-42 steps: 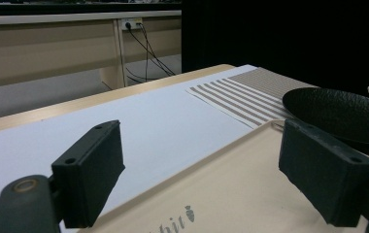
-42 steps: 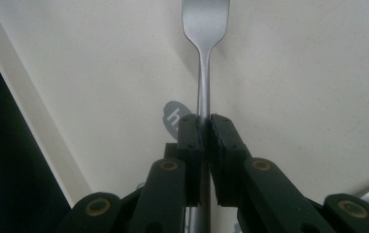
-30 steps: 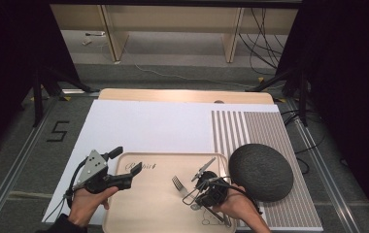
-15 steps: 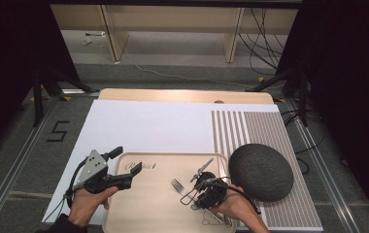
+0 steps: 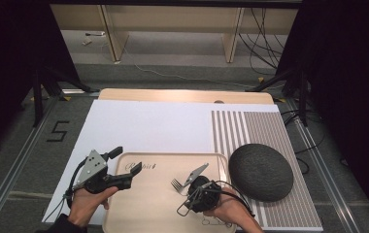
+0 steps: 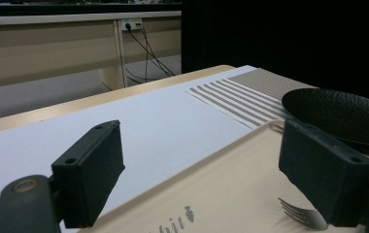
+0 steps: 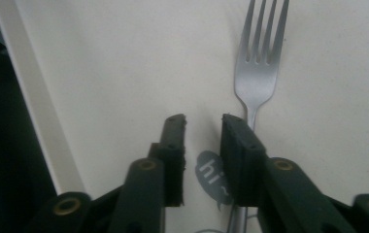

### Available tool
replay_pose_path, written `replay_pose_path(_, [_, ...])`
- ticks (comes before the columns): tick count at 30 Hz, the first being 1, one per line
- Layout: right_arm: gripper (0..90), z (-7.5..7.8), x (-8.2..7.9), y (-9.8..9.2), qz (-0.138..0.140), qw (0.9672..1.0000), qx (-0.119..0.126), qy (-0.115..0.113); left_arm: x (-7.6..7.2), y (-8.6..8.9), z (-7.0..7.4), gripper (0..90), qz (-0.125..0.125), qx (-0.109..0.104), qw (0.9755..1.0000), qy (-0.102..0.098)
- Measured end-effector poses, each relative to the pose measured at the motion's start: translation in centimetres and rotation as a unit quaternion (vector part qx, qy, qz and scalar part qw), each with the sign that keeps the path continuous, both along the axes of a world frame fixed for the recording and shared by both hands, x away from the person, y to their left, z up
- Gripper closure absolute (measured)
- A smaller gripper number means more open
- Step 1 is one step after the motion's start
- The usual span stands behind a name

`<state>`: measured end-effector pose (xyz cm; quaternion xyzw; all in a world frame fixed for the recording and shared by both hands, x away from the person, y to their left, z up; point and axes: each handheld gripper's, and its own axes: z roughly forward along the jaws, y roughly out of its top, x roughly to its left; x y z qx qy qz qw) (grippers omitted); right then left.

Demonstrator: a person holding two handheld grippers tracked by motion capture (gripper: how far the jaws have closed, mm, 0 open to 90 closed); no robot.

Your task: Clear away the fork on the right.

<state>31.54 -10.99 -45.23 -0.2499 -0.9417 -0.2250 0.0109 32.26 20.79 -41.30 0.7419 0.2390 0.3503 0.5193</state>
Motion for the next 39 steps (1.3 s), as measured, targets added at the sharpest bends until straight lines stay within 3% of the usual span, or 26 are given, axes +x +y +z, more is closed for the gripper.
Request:
replay_pose_path(9, [89.1, -0.1, -0.2, 0.1, 0.007, 0.9992, -0.034, -0.019, 0.0, 0.0, 0.0, 15.9, 0.0, 0.0, 1.0, 0.0])
replay_pose_path(15, [90.0, -0.3, -0.3, 0.2, 0.008, 0.9978, -0.058, -0.032, 0.0, 0.0, 0.0, 15.9, -0.001, 0.001, 1.0, 0.0])
replay_pose_path(24, [90.0, -0.3, -0.1, -0.1, 0.001, 0.9962, -0.075, -0.046, 0.0, 0.0, 0.0, 15.9, -0.001, 0.001, 1.0, 0.0])
replay_pose_path(39, [90.0, -0.2, 1.3, -2.6, -0.05, 0.9923, -0.106, -0.041, 0.0, 0.0, 0.0, 15.9, -0.001, -0.001, 1.0, 0.0])
